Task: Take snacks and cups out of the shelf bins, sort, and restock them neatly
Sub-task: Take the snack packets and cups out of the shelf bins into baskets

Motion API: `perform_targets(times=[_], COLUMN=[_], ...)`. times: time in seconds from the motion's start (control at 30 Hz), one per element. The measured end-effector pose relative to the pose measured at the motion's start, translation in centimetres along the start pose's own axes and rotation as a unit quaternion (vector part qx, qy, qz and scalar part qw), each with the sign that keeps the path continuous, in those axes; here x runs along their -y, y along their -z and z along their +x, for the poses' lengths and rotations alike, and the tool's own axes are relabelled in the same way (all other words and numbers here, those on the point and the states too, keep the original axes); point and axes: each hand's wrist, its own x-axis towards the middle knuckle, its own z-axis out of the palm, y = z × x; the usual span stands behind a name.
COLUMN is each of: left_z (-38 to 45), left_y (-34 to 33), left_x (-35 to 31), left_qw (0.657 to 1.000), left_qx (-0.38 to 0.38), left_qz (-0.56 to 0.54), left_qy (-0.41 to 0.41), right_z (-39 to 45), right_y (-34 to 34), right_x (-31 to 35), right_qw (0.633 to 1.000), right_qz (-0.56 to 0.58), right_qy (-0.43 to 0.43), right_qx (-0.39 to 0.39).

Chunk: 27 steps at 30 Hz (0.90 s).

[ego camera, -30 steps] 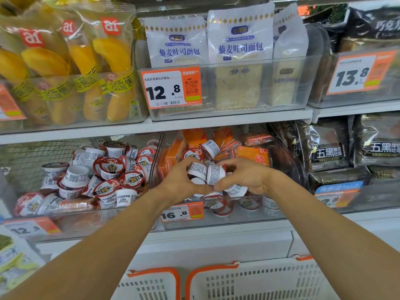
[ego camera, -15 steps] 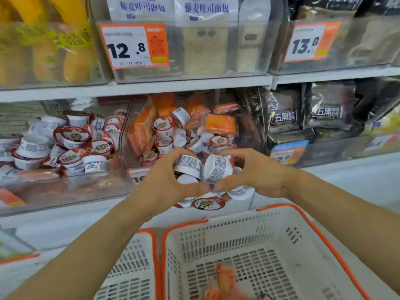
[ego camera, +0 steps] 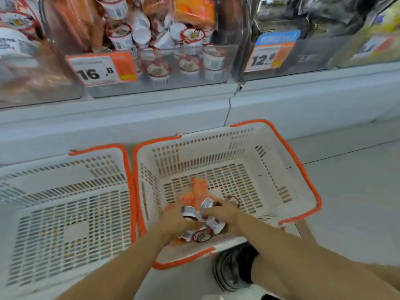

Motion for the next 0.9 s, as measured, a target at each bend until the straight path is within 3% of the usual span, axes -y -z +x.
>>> perform_targets(times=[0.2,0.3,0.37,0.5,0.6,0.67,0.77,0.83,0.9], left_z=[0.2,-0.2,-1.2,-5.8,-9.1,-10.0,-9.3,-8.6,-8.1], left_y=[2.0,5.5,8.7,14.9,18.9,21.7,26.0,28.6,30.4], left_x=[-2.2,-5.6,-8.4,-15.5,-20.2,-22.4,-24.0,-24.7,-25.3], left_qw=[0.998,0.997,0.984,0.907,0.825,0.773,0.743,0.742,0.767], left_qx=[0.04,-0.069,-0.143,-0.314,-0.421,-0.473,-0.528,-0.545,-0.526], left_qz=[-0.034,0.002,0.068,0.098,0.087,0.111,0.204,0.245,0.257], left_qy=[-0.024,-0.034,-0.085,-0.262,-0.367,-0.407,-0.356,-0.305,-0.263], right_z=[-0.5,-1.3,-3.1,-9.1,-14.3,-16.6,-16.5,-15.1,-13.6], right_y=[2.2,4.3,5.7,7.4,8.0,8.3,8.6,9.2,9.5], right_x=[3.9,7.8,11.3,20.1,26.2,29.6,33.5,35.5,36.9], right_qw=[0.997,0.985,0.966,0.913,0.895,0.877,0.813,0.755,0.726], right_qz=[-0.04,-0.158,-0.239,-0.345,-0.282,-0.176,-0.109,-0.188,-0.287], right_qy=[-0.023,0.021,0.072,0.219,0.346,0.445,0.551,0.574,0.544], right_qx=[0.058,0.061,0.063,-0.001,-0.004,-0.037,-0.152,-0.255,-0.307])
